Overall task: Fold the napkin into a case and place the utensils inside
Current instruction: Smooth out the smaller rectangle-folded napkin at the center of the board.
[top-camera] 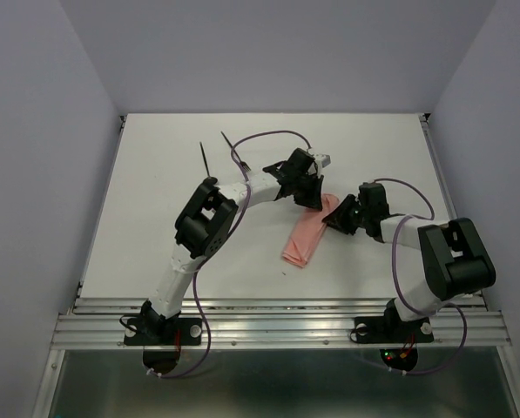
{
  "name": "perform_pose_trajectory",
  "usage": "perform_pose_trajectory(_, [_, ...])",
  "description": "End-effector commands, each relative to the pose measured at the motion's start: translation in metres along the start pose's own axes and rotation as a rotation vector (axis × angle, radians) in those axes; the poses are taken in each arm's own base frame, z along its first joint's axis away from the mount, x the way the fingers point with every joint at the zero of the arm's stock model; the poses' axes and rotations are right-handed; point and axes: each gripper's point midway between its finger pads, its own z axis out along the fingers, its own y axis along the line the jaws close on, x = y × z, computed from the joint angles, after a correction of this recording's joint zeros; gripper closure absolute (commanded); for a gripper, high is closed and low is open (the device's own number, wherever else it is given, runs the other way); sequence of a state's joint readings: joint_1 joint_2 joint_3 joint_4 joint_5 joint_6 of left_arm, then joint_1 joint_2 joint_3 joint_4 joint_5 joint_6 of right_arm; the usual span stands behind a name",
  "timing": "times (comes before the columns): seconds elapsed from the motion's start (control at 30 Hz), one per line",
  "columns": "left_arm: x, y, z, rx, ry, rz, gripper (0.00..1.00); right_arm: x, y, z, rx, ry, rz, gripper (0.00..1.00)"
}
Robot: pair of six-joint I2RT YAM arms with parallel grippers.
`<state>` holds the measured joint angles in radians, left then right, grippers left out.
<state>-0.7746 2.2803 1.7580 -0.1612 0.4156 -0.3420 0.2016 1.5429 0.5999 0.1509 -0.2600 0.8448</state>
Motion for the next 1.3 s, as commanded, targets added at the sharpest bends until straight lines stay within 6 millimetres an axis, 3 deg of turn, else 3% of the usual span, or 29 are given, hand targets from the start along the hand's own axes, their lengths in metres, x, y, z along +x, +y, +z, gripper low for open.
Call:
perform_pose_trajectory(0.0, [-0.027,-0.029,-0.021,0.061,-0.069,0.04,1.0,-0.007,0.005,0.004,-0.026,-0.022,0.001,0.71])
perform_pose_trajectory(0.03, [-0.027,-0.03,-0.022,0.061,-0.069,0.04,1.0,-0.008,0.005,0.003,-0.027,-0.026,-0.003,0.71])
perform_pose_trajectory(0.17, [-0.027,-0.029,-0.022,0.054,-0.067,0.036,1.0,-0.019,0.01,-0.008,-0.021,-0.078,-0.046,0.43])
perform_pose_trajectory(0.3, [-0.021,-0.023,-0.014,0.047,-0.044,0.035,1.0,-0.046,0.014,-0.025,-0.004,-0.176,-0.068,0.42])
perform_pose_trajectory(0.4, [-0.017,-0.02,-0.007,0.051,-0.03,0.03,1.0,-0.063,0.019,-0.034,-0.012,-0.222,-0.067,0.47])
perform_pose_trajectory(0.43, [-0.014,-0.02,-0.005,0.056,-0.021,0.028,1.0,-0.07,0.019,-0.033,-0.006,-0.234,-0.065,0.54])
perform_pose_trajectory(0.53, [-0.013,-0.019,-0.001,0.061,-0.019,0.02,1.0,-0.078,0.028,-0.028,-0.019,-0.228,-0.075,0.69])
perform_pose_trajectory(0.57, [-0.012,-0.018,-0.001,0.062,-0.017,0.02,1.0,-0.077,0.025,-0.022,-0.007,-0.211,-0.071,0.79])
perform_pose_trajectory(0.73, [-0.01,-0.019,0.002,0.072,-0.01,0.016,1.0,-0.079,0.034,-0.006,-0.039,-0.162,-0.08,0.96])
perform_pose_trajectory(1.03, [0.001,-0.013,0.016,0.092,0.023,-0.002,1.0,-0.074,0.035,0.014,-0.067,-0.107,-0.076,0.99])
perform_pose_trajectory(1.27, [0.007,-0.011,0.022,0.101,0.041,-0.008,1.0,-0.07,0.038,0.013,-0.1,-0.101,-0.073,0.99])
